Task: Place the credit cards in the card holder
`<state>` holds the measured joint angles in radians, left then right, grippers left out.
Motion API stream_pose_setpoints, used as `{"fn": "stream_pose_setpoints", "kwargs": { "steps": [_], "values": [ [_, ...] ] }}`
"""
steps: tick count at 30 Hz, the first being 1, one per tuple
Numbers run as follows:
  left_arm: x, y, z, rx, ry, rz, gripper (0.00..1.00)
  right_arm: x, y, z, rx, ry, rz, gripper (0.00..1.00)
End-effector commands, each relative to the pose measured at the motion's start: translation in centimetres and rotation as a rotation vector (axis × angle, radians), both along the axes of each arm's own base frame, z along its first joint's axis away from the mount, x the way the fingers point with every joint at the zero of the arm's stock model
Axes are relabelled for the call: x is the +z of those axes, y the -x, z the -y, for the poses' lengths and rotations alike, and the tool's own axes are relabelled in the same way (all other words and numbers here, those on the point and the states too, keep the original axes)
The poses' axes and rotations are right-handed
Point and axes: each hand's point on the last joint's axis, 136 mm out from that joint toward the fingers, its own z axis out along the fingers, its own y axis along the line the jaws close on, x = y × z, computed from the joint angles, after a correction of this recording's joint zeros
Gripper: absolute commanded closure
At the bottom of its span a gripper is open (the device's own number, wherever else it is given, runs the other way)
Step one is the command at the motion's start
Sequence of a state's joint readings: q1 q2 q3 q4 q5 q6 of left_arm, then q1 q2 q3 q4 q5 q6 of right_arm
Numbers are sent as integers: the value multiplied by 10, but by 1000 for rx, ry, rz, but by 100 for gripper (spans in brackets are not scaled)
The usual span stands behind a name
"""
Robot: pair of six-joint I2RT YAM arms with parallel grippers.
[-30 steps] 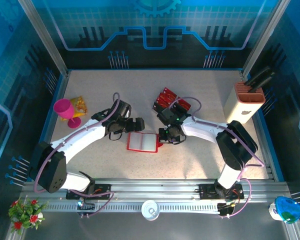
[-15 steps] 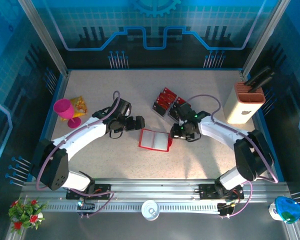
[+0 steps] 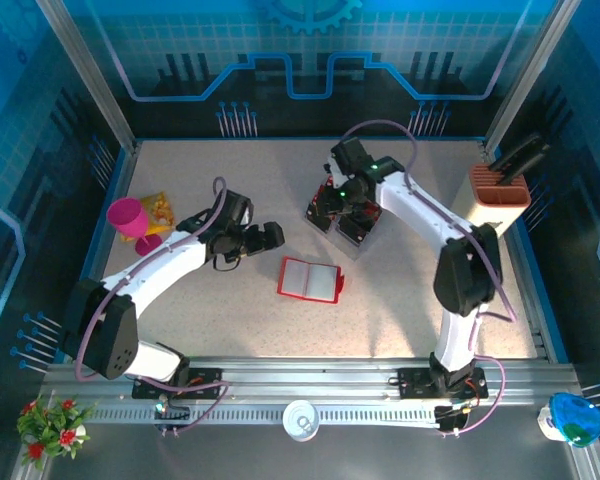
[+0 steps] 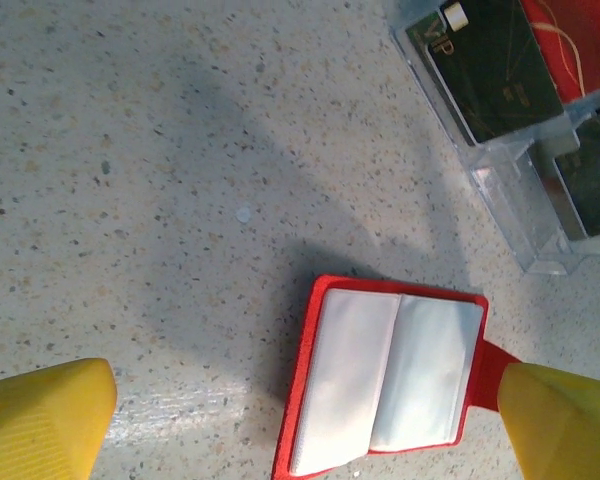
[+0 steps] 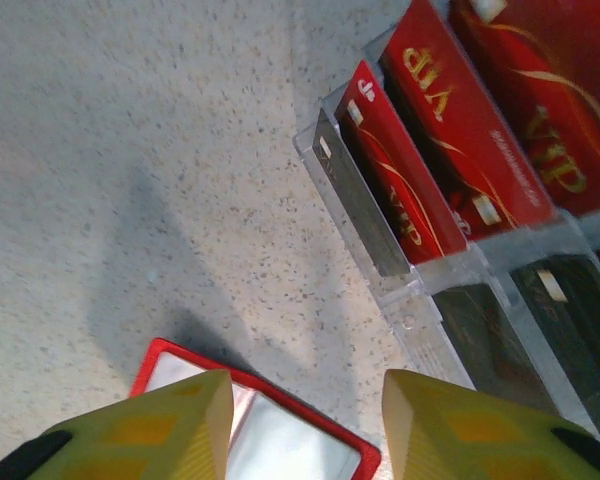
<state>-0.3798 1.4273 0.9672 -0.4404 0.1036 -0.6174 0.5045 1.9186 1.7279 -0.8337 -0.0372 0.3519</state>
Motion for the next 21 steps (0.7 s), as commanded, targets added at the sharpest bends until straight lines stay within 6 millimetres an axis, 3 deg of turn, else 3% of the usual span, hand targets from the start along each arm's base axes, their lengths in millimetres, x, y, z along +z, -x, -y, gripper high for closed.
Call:
{"fn": "stream_pose_setpoints", "kwargs": {
  "steps": [1,8,21],
  "values": [
    [-8,1,-3,48,70,-36,1,-14,6,-2,106,145,-54,58],
    [-16,4,-7,34,73,-114,1,-36,-12,-8,162,274,-59,65],
    [-22,9,-5,16,73,-137,1,-58,-31,-12,204,366,-63,68]
  ]
}}
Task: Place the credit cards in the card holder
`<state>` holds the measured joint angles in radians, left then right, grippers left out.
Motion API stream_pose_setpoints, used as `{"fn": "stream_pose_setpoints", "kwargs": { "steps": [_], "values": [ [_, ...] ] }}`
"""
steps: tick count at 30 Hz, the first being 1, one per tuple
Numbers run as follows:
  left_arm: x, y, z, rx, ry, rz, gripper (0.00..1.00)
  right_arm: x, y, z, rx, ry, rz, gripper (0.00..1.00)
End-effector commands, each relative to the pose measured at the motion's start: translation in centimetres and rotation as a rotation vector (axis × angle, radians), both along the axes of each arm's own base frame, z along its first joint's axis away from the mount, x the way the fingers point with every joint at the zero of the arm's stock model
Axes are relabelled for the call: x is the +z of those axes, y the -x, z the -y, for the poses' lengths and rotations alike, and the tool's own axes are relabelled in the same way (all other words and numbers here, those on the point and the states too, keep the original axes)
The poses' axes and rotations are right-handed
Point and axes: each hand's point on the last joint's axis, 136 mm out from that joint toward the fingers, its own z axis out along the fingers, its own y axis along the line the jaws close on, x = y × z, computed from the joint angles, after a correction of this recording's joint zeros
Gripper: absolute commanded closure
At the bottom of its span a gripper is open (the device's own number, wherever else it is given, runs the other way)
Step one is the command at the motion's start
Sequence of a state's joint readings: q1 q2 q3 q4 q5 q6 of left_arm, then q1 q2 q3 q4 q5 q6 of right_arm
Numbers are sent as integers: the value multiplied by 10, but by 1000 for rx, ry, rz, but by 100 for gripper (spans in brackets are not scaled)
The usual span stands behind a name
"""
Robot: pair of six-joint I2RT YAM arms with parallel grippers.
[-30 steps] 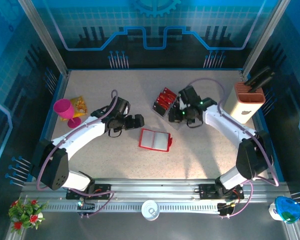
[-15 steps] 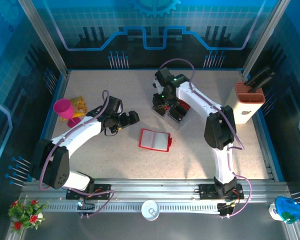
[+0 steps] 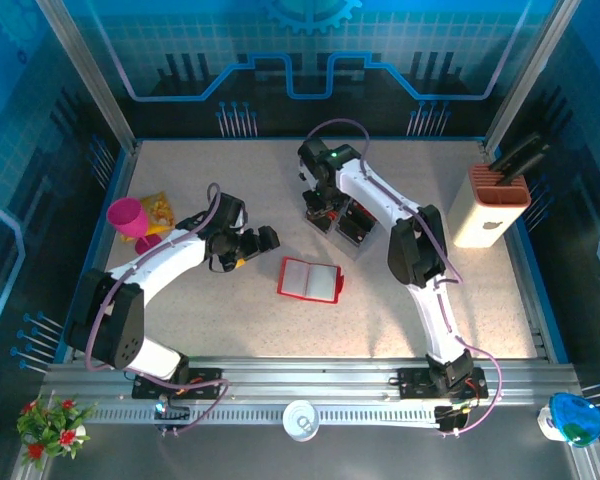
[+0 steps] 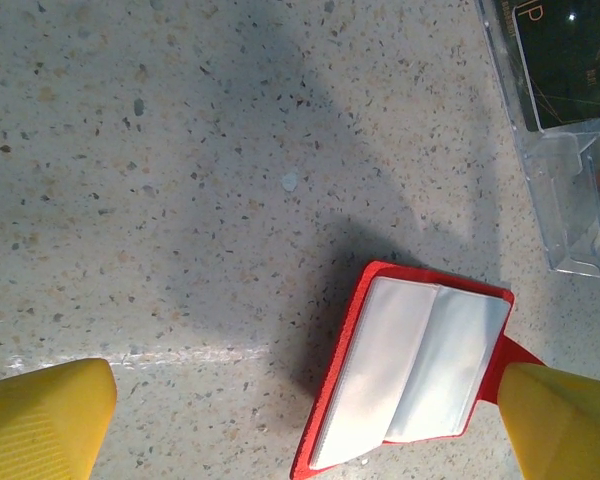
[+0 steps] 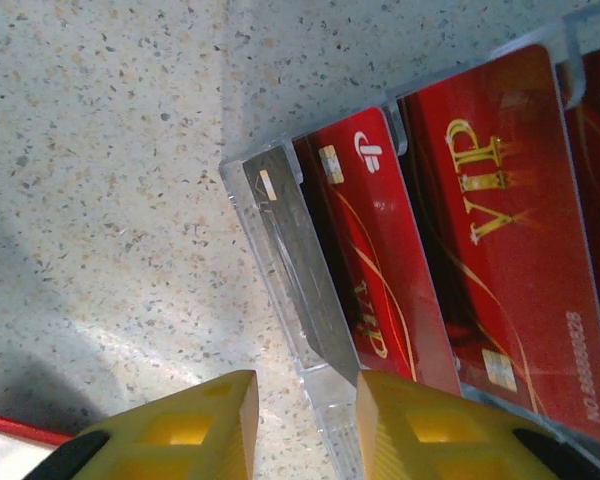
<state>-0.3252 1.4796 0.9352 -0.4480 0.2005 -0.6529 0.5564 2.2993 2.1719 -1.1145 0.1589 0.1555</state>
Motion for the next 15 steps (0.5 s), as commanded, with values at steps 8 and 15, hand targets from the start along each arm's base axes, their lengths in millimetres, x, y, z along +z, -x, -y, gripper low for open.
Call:
{"fn": "stream_pose_setpoints", "kwargs": {
  "steps": [8,15],
  "values": [
    [4,3,3,-26,26,-12,1,-26,-6,-3,52,102,-28,69],
    [3,5,2,-31,23,-15,1,-33,-2,-6,73,113,-39,79]
  ]
}}
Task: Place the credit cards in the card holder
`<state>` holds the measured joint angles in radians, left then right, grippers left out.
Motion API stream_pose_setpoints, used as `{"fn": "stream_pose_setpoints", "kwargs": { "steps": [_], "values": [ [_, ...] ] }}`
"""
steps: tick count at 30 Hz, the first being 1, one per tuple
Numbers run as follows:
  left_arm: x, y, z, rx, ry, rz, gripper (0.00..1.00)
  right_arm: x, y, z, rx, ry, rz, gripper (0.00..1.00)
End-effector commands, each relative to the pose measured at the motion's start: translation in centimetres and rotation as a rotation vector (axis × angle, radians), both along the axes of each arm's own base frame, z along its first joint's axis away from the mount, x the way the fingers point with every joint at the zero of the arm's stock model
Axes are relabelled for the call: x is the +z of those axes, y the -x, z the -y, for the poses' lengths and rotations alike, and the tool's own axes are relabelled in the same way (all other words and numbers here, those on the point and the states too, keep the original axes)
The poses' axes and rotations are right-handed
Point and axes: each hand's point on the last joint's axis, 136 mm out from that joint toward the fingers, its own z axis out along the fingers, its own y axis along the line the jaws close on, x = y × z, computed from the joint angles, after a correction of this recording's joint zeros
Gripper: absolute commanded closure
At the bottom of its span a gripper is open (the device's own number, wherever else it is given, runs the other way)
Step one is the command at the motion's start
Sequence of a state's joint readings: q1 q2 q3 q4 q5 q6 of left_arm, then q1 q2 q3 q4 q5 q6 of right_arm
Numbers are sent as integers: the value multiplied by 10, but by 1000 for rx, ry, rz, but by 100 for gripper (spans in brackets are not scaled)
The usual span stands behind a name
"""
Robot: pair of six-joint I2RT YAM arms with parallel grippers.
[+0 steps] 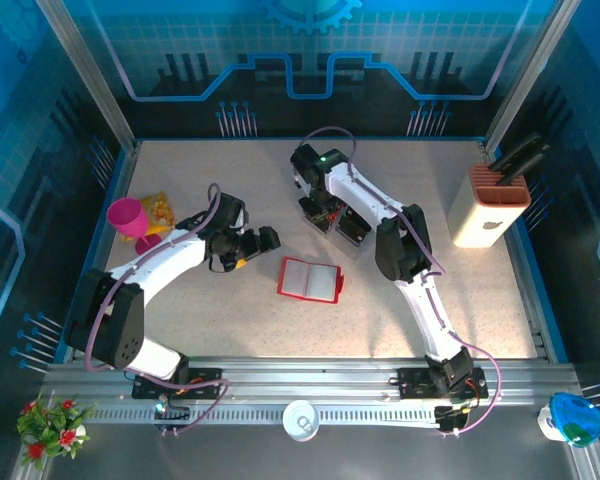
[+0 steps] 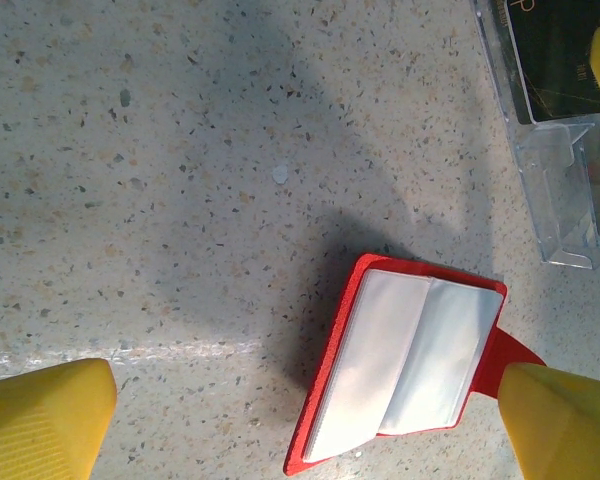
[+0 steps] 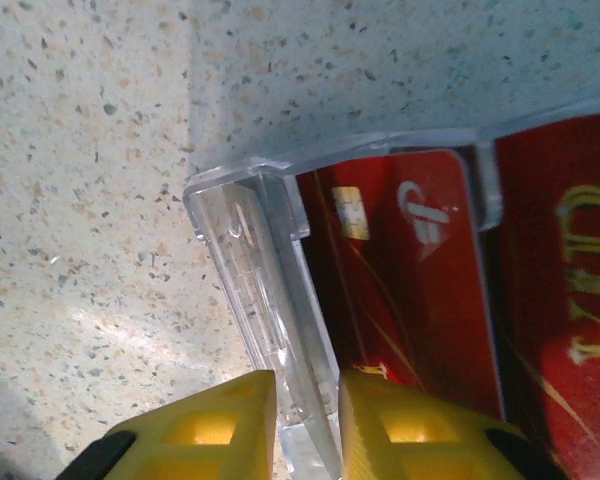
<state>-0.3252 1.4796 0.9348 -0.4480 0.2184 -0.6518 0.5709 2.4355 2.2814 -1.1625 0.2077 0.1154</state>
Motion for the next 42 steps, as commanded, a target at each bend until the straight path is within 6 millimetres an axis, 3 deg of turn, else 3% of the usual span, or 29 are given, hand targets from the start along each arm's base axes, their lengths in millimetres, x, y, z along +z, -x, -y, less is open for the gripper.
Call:
{"fn": "stream_pose_setpoints", "kwargs": {
  "steps": [1,5,11,17,24,25,32,36,42],
  "values": [
    [2,4,0,-21,9,-11,1,3,5,-3,33,25,-3,81],
    [2,4,-1,-22,8,-9,1,10,5,-3,45,24,11,86],
    [3,4,0,-27,10,-6,1,19,4,-5,68,5,24,84],
    [4,6,1,-31,17,-3,1,23,5,-7,73,-7,27,95],
    [10,2,3,-50,23,15,1,62,7,-17,74,-89,77,100],
    [10,2,4,-57,23,18,1,76,8,-18,72,-111,97,100],
    [14,1,7,-118,13,30,1,124,25,-32,37,-261,140,100],
    [16,3,8,-155,-3,33,1,141,39,-36,-31,-390,159,100],
    [13,9,11,-228,-106,38,1,136,70,-35,-207,-658,143,100]
  ]
}}
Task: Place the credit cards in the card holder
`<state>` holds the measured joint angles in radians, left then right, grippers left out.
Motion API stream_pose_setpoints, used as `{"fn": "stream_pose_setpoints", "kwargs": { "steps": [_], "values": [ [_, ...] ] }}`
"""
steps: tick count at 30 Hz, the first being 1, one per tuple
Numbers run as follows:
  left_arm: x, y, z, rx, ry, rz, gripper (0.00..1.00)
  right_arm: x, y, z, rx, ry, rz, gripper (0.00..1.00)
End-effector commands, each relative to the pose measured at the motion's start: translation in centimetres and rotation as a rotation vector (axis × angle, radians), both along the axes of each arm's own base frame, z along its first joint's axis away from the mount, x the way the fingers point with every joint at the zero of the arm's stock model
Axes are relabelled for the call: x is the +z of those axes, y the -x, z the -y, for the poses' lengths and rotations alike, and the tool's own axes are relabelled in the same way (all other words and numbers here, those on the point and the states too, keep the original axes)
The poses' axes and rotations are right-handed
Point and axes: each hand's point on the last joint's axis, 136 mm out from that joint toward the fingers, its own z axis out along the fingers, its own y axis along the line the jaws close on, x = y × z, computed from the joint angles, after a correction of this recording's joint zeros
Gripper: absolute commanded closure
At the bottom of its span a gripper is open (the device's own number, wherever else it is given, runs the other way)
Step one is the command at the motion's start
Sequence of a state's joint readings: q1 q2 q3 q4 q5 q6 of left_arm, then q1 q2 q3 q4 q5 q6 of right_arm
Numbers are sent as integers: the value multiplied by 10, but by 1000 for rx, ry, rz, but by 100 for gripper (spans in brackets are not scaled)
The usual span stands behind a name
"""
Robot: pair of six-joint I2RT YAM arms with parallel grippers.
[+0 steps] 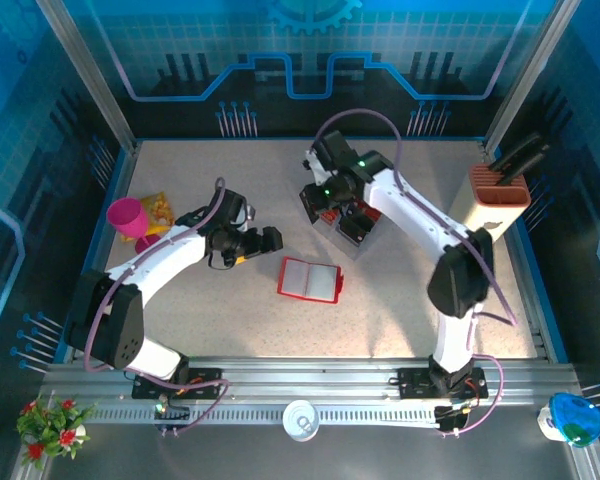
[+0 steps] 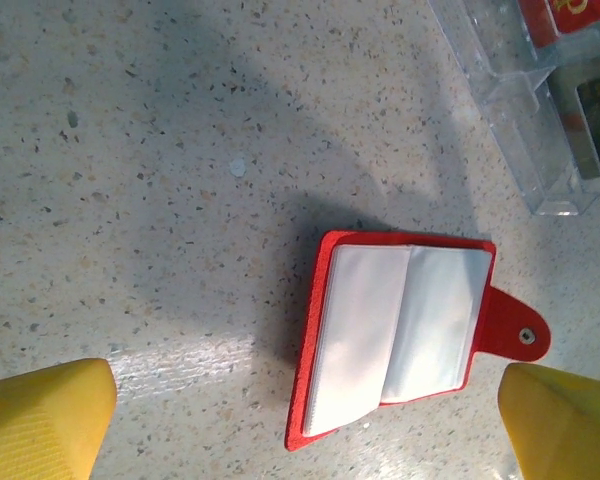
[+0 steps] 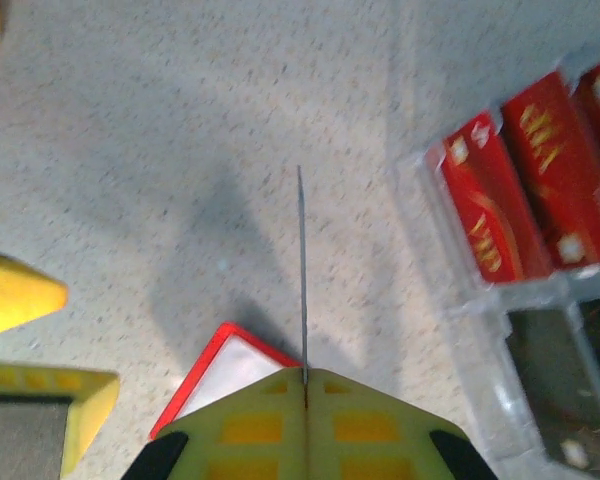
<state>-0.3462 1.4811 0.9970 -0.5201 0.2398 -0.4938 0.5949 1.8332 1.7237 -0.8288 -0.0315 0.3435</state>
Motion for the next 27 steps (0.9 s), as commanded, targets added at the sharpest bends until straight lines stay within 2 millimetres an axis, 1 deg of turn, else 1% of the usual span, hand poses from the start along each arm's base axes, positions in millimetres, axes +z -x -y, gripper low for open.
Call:
{"fn": "stream_pose_setpoints", "kwargs": {
  "steps": [1,4,6,10,11,13,19,21,22,27],
  "values": [
    [-3,7,3,-83,-101,-2,1,4,8,-15,-113,-256,-14,100],
    [-8,12,9,-159,-184,17,1,-9,24,-9,-197,-377,-9,100],
    [-15,15,8,-187,-236,12,1,-19,34,-4,-248,-434,-7,100],
    [-25,18,8,-198,-264,-1,1,-46,56,5,-308,-445,-17,100],
    [-26,19,8,-203,-270,-4,1,-48,60,6,-318,-455,-12,100],
    [-29,18,11,-218,-283,0,1,-59,69,9,-339,-460,-1,100],
    [-39,19,18,-240,-309,4,1,-75,84,8,-363,-549,21,100],
    [-40,20,20,-251,-316,8,1,-83,90,9,-370,-543,16,100],
    [-40,20,21,-256,-320,9,1,-81,90,7,-367,-559,37,100],
    [-45,23,24,-277,-336,15,1,-95,96,12,-396,-550,40,100]
  ]
}}
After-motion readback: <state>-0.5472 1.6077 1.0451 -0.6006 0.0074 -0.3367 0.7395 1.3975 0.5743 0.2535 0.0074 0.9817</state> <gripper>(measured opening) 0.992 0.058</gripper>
